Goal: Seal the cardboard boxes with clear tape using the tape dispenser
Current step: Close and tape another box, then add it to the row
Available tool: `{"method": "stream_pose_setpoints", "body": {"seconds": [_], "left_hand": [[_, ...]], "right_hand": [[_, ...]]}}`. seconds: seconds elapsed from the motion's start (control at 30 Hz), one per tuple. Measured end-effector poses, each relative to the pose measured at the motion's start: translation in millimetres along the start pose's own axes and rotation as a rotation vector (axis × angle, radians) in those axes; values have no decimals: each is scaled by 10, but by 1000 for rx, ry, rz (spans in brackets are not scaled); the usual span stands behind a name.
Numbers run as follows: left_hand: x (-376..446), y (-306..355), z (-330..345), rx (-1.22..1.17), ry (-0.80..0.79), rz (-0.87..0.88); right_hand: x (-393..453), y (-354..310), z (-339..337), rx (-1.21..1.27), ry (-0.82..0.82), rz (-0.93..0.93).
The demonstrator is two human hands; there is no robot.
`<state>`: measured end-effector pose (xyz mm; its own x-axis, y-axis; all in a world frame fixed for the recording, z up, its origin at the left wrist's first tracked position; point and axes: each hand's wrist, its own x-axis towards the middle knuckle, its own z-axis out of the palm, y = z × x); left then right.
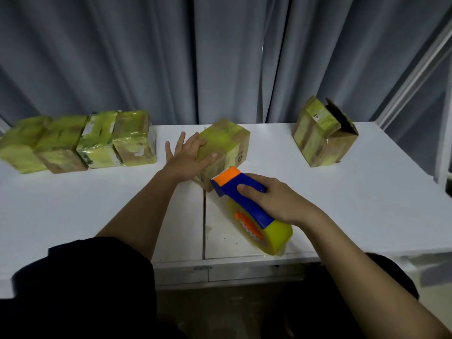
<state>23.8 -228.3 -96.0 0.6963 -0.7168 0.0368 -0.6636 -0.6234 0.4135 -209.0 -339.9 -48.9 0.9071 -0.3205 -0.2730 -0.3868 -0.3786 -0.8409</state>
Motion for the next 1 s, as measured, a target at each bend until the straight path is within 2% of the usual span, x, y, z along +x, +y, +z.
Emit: {"method": "stream_pose_setpoints", "body": {"seconds": [0.17,0.27,0.4,0.5,0.63,0.9,1.0], "left_hand": [[7,1,-14,-3,-20,5],[-6,1,25,36,11,-6],[-54,90,49,93,82,41],[-49,117,92,105,78,59],[-36,114,99,118,-5,40],[-42,51,48,177,-82,82],[-32,41,62,195,-69,115]], "right_hand": [[-80,47,-48,43,-34,86],[-82,52,24,-116,30,84],[-110,67,88,-109,93,43],[-71,-37,81,-231,101,89],[98,-227,85,-386,36,152],[608,-467,104,-386,-58,237],[734,-610,87,-456,-98,257]]}}
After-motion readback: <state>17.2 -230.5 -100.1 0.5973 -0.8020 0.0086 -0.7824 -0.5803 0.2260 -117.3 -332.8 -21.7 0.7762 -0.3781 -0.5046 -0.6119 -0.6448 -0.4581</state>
